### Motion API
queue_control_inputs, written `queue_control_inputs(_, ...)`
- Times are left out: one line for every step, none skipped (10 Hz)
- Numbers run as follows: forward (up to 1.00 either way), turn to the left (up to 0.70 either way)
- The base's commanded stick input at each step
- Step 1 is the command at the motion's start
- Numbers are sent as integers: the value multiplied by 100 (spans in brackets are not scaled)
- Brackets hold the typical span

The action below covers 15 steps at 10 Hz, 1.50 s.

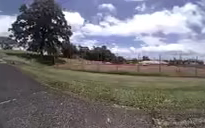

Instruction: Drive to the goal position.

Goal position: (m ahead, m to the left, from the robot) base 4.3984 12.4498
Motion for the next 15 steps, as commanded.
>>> queue_control_inputs(36,5)
queue_control_inputs(6,0)
queue_control_inputs(5,0)
queue_control_inputs(-3,-2)
queue_control_inputs(-46,-21)
queue_control_inputs(-69,-32)
queue_control_inputs(-69,-34)
queue_control_inputs(-70,-35)
queue_control_inputs(-70,-35)
queue_control_inputs(-69,-35)
queue_control_inputs(-69,-35)
queue_control_inputs(-69,-35)
queue_control_inputs(-70,-35)
queue_control_inputs(-70,-35)
queue_control_inputs(-69,-35)
